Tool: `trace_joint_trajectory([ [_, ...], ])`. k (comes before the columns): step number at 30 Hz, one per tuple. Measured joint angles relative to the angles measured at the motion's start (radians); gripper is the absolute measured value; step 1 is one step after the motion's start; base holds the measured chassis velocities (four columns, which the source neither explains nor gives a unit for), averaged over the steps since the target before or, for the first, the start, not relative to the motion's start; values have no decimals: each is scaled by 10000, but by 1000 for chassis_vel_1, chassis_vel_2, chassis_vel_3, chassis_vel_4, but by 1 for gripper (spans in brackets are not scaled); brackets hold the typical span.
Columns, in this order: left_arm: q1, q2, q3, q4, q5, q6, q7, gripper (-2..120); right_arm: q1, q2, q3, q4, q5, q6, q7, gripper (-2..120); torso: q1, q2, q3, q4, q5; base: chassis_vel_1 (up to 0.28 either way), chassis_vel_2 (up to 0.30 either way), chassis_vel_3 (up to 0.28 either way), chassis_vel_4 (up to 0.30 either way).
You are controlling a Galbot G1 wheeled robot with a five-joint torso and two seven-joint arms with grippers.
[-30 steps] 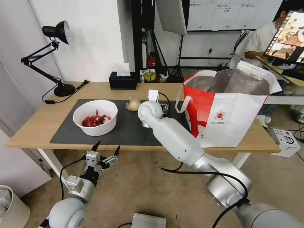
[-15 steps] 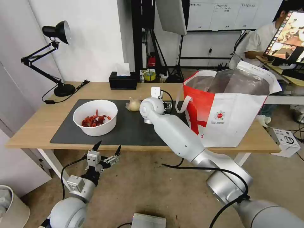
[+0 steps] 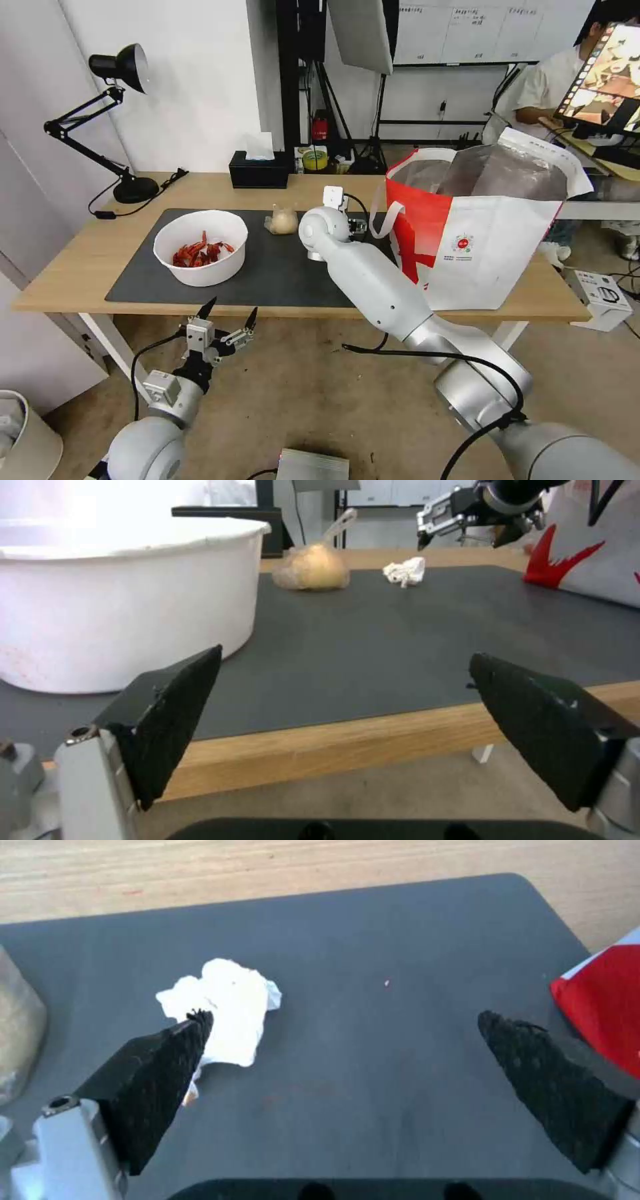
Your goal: Pick up the trash from the table and place it into the takeout bag.
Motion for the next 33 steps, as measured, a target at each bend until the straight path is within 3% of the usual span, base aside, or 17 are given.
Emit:
trace_joint_trajectory([
  [18,43,-31,27,-81,71,-2,-2,100,99,-258,-107,-130,-305,-175,-1196,100,0,0,0,-1,0,0,0,0,0],
  [33,113,-48,-18,-135,103,-24,-3,100,243,-299,-330,-159,-376,-436,-1457,100,0,1,0,0,0,0,0,0,0],
])
